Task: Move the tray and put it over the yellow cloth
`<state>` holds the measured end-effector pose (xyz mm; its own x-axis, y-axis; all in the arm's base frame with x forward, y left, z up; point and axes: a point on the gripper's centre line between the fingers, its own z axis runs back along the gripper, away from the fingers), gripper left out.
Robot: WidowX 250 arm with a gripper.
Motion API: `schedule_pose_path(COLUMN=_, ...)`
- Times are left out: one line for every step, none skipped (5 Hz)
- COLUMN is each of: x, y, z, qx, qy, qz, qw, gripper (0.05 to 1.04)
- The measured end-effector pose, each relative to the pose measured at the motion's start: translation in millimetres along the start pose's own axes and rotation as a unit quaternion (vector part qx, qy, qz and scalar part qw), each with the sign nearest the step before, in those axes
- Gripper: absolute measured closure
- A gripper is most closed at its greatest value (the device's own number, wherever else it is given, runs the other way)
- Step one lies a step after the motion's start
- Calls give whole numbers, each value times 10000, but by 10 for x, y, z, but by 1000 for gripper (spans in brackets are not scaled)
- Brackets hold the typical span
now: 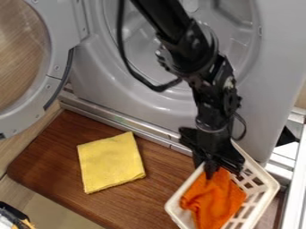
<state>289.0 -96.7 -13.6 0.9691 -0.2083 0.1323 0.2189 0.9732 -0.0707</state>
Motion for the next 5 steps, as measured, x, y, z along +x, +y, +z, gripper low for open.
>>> schedule_pose_path(x=-115, y=16, z=178, qx=68, qy=-22, qz=115, qw=9999, gripper=979)
schedule_pose_path(x=-291, y=253, z=348, qx=234, qy=-30, qz=422, qw=9988, gripper=979)
schedule_pose_path(x=-493, y=530, z=471, qx=311, qy=-117, qz=835, qw=9960, gripper=979)
schedule_pose_path(x=-689, y=902, z=488, qx=325, qy=-142, qz=1242, qw=9916, gripper=979)
schedule_pose_path(x=-772, y=1153, z=552, qx=396, qy=-246, qz=1460, qw=9882, gripper=979)
